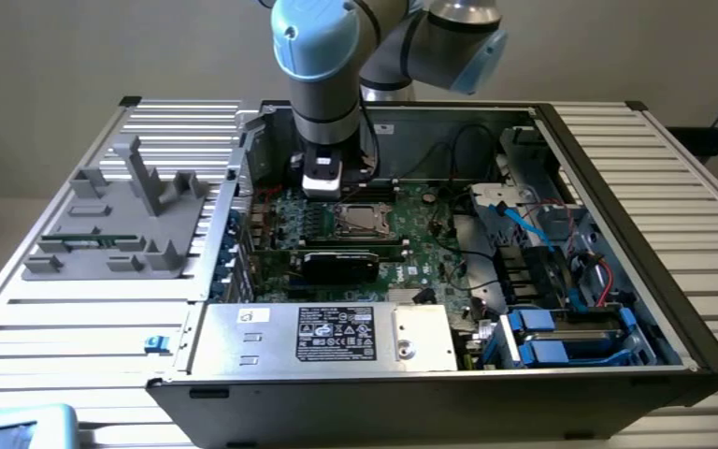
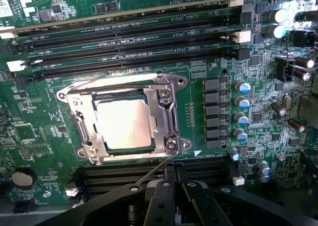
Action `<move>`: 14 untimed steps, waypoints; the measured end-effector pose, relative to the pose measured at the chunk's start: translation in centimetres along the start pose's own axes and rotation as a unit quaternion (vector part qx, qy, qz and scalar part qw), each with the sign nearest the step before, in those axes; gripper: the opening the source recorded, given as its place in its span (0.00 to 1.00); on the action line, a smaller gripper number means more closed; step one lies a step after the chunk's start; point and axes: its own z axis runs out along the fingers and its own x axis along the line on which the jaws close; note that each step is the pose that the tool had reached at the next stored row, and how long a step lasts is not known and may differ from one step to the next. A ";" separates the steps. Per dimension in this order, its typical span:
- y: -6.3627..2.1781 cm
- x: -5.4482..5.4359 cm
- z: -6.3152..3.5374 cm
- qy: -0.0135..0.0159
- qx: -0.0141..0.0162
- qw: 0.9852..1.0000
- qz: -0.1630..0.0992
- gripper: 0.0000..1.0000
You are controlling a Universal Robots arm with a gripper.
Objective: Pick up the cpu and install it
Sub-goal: 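Install the first cpu locking lever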
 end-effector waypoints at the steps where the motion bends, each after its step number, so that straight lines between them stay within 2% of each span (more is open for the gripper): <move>1: 0.01 0.0 0.04 0.000 0.000 1.000 0.000 0.12; 14: -0.04 0.0 0.22 0.003 0.000 1.000 0.002 0.12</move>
